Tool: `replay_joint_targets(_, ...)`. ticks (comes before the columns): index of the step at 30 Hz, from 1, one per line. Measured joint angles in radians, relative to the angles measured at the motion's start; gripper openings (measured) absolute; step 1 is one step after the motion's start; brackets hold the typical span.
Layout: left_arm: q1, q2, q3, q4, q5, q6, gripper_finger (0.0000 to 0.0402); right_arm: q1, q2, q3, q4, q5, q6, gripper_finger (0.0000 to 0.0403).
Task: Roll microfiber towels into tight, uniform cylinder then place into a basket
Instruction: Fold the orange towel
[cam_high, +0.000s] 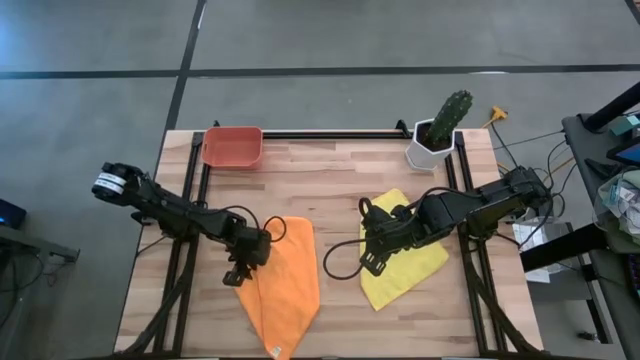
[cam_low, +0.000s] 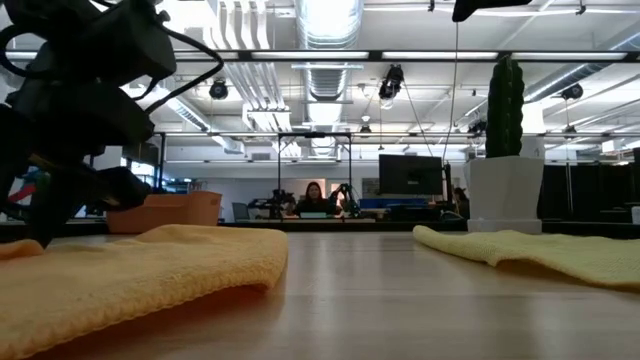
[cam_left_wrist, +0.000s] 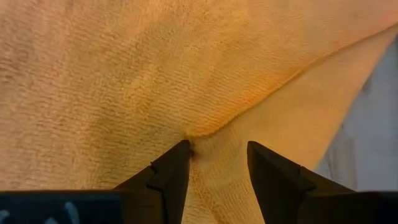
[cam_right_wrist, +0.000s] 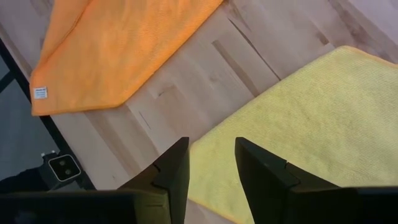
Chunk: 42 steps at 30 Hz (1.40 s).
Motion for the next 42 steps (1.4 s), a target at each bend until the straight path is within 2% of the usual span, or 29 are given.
replay_joint_targets(7, 0.000, 0.003, 0.000, -0.001, 0.055, 0.003, 0.0145, 0.000, 0.000, 0.000, 0.000, 0.000, 0.014, 0.0121)
replay_joint_targets(14, 0.000, -0.002, 0.000, 0.001, 0.163, 0.005, 0.0145, 0.000, 0.000, 0.000, 0.001, 0.000, 0.011, 0.0123)
replay_joint_targets(17, 0.000, -0.002, 0.000, 0.001, 0.163, 0.012, 0.0145, 0.000, 0.000, 0.000, 0.001, 0.000, 0.007, 0.0120)
replay_joint_targets(23, 0.000, -0.002, 0.000, 0.004, 0.100, 0.033, 0.0145, 0.000, 0.000, 0.000, 0.002, 0.000, 0.005, 0.0117)
replay_joint_targets(29, 0.000, -0.003, 0.000, 0.024, 0.213, 0.040, 0.0145, 0.000, 0.000, 0.000, 0.002, 0.000, 0.000, 0.0117)
replay_joint_targets(42, 0.001, -0.002, -0.004, 0.008, 0.121, 0.110, 0.0145, 0.000, 0.000, 0.000, 0.002, 0.000, -0.009, 0.0117)
